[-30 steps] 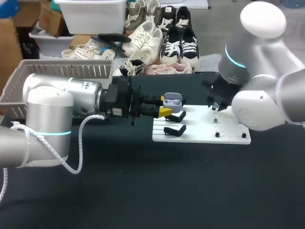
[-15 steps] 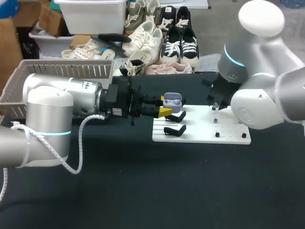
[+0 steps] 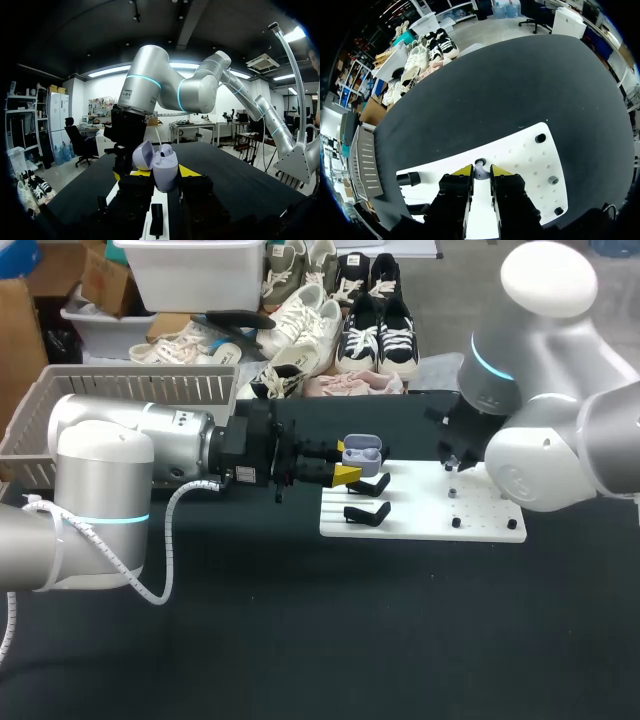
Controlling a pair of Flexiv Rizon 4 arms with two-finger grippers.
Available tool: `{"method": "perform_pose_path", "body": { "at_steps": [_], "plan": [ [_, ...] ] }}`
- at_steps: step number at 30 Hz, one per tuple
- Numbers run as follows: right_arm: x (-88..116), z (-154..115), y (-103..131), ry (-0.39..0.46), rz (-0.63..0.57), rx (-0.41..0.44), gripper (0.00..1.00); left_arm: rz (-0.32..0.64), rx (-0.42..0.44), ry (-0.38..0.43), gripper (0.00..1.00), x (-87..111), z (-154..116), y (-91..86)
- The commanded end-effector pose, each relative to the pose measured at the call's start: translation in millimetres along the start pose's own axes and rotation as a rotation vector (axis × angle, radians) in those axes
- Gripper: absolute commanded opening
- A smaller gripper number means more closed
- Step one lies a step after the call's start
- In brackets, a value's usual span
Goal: Pick up each earbud case from the left stands, insert the matching earbuds, close the lid, and place the case in the box.
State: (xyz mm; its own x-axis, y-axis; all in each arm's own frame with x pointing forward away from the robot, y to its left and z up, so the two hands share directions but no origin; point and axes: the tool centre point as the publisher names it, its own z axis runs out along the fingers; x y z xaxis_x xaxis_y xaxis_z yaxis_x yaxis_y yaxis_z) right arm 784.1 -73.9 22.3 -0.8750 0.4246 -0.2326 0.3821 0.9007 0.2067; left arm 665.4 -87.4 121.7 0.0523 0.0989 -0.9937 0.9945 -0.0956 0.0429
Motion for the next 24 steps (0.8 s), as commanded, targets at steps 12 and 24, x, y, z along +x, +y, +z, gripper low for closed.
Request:
{"method": "perform_pose_path", "body": {
  "at_steps": [12,24],
  "plan": [
    [3.3,-10.3,-0.7,-0.015,-0.007,-0.002,0.0,0.001,-0.005,0.0,0.0,0.1,0.7,-1.1],
    [18.2,-47.7,-19.9,-0.036,0.017,-0.024,0.0,0.001,-0.005,0.0,0.0,0.1,0.7,-1.1]
  ]
}}
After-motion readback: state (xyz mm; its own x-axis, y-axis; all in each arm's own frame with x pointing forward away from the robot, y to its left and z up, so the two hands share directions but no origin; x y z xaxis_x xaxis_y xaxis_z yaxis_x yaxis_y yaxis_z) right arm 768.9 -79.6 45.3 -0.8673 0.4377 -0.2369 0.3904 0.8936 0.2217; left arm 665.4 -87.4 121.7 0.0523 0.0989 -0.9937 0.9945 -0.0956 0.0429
